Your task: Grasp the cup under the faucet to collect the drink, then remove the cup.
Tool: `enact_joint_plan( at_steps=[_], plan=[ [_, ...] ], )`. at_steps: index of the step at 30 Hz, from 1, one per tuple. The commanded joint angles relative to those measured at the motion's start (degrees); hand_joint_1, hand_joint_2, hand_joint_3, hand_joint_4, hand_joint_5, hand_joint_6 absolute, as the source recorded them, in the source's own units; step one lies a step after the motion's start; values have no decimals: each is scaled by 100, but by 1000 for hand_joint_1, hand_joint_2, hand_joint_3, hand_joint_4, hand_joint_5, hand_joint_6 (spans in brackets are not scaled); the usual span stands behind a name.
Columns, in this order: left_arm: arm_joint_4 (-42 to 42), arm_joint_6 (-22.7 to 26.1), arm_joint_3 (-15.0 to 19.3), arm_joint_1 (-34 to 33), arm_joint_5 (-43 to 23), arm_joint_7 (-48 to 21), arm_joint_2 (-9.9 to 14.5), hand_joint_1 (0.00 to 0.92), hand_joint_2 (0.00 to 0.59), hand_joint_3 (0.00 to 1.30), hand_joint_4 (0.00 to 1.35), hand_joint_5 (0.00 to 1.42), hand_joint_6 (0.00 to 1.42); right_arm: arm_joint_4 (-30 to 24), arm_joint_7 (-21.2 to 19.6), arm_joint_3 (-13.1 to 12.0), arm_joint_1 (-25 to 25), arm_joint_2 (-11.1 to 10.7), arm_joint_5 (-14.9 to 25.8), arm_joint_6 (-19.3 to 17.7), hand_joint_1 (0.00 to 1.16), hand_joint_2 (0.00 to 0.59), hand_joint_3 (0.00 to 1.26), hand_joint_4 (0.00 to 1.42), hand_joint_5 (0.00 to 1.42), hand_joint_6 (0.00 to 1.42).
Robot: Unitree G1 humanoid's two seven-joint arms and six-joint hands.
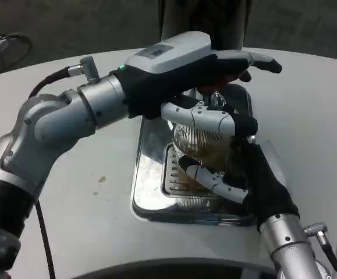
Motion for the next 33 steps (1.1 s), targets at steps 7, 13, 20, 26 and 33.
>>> enact_joint_plan(
  at_steps=[7,13,20,26,33],
  plan=[
    [210,107,-156,18,240,-48,13,0,102,206,148,257,175,147,-131,-64,-17,37,56,-198,700,223,0,76,144,0],
    [316,82,-163,-37,249,-4,-1,0,105,213,159,257,175,345,-211,-50,-108,58,17,-402,695,224,0,76,144,0],
    [442,42,-166,-107,264,28,9,0,105,213,160,259,175,560,-247,-54,-208,119,80,-531,687,222,0,81,145,0],
    [520,19,-166,-149,262,25,4,0,106,214,161,261,175,681,-323,-43,-216,147,62,-609,683,221,0,86,127,0],
    [639,-7,-187,-212,284,44,-24,0,109,215,161,262,175,810,-520,7,-295,230,-38,-676,681,221,0,88,113,0]
  ],
)
